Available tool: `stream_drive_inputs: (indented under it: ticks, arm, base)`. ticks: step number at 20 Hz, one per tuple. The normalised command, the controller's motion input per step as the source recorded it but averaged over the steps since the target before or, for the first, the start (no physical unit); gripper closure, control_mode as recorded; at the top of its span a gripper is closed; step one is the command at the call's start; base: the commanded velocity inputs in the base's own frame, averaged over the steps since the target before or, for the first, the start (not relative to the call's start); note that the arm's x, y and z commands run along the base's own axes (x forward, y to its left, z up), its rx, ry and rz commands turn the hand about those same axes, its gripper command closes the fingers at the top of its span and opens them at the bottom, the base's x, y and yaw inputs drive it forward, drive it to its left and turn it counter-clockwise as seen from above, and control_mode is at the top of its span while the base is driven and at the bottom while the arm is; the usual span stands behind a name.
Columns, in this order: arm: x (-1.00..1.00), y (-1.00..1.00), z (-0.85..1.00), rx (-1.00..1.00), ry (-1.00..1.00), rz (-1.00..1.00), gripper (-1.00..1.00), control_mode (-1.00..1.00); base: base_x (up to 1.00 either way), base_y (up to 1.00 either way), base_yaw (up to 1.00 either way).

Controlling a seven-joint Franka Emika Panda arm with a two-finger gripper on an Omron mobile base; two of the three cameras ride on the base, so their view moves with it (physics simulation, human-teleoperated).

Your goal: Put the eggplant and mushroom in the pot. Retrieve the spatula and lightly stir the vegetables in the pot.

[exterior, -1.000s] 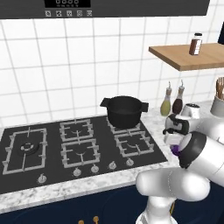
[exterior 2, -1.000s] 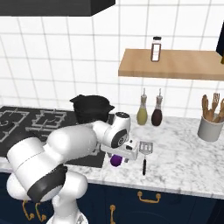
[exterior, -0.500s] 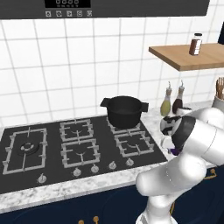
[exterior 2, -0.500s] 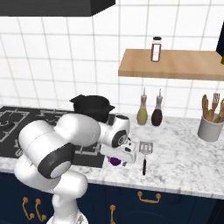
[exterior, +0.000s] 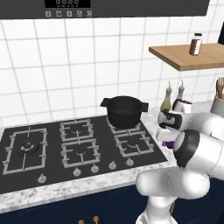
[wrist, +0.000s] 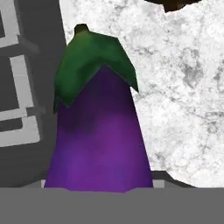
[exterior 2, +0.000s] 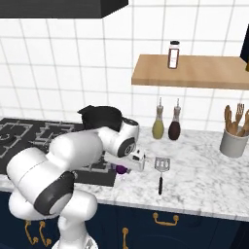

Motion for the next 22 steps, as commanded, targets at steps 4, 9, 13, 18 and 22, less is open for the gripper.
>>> stream_drive_inputs:
  ticks: [4,9,13,18,22]
  arm:
    - [0.04,0.69,0.9,0.0,-0.25,0.05,1.0,-1.0]
    - [0.01,0.54,0.97,0.0,-0.19,0.0,1.0,-1.0]
    - [0.26,0.36,1.0,-0.02,-0.02,0.0,1.0,-1.0]
    - [0.31,0.17,0.18,-0.12,0.21,0.01,1.0,-1.0]
    - [0.42,0.18,0.23,-0.01,0.0,0.0,1.0,-1.0]
  base:
    - [0.0,0.0,0.0]
    - [0.0,0.0,0.0]
    - [0.0,0.0,0.0]
    - [0.0,0.0,0.0]
    - [0.0,0.0,0.0]
